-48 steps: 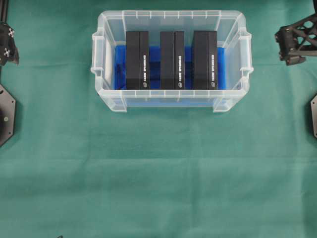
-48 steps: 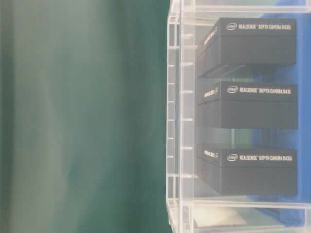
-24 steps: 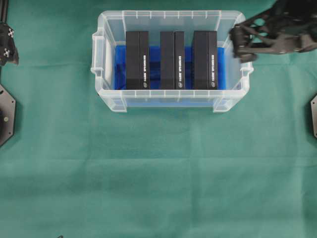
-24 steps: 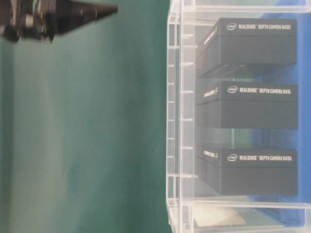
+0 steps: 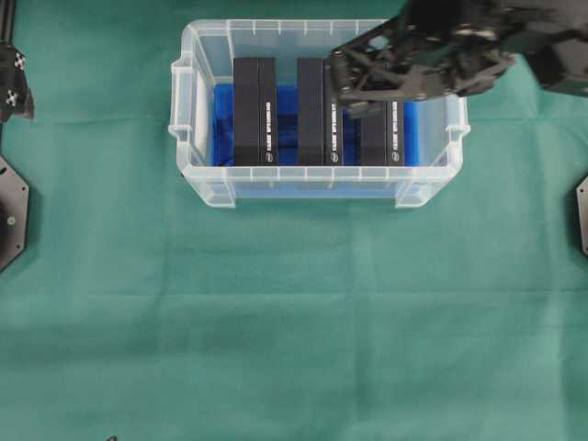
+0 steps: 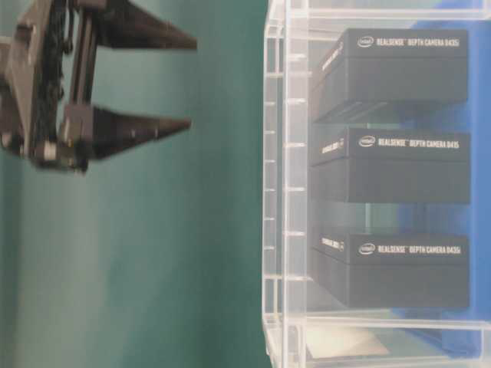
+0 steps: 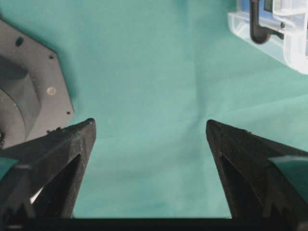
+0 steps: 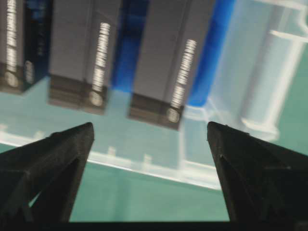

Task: Take out the box from the case.
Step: 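Move the open right gripper over the middle black box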

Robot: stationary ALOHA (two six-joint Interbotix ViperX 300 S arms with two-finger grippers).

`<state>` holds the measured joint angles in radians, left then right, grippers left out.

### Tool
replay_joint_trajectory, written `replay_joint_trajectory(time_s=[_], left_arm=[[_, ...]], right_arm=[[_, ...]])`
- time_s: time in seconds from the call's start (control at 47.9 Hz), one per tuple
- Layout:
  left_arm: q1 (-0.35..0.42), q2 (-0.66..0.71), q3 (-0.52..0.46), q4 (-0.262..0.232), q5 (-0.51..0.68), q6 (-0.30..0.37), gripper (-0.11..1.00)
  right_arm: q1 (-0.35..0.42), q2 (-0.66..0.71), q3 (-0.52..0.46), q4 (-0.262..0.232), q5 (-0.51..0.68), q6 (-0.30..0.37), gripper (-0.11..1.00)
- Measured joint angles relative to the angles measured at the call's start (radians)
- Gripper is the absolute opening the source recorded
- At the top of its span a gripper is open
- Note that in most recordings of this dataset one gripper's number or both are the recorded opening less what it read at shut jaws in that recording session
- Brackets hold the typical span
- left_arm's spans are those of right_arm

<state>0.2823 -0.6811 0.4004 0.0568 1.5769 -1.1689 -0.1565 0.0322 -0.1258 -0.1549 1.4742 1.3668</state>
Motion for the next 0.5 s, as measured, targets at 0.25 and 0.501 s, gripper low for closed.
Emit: replay_joint_trajectory(time_s=[0.25,0.501], left_arm=[[0.000,-0.008,-0.002,0.000,0.002,0.006,0.95],[0.000,-0.011,0.000,0.000,0.023,0.009,0.95]], right_arm=[[0.002,0.092,-0.107,0.000,-0.014,0.002,0.92],[0.005,0.152,-0.178,0.014,-0.023,0.006,0.92]])
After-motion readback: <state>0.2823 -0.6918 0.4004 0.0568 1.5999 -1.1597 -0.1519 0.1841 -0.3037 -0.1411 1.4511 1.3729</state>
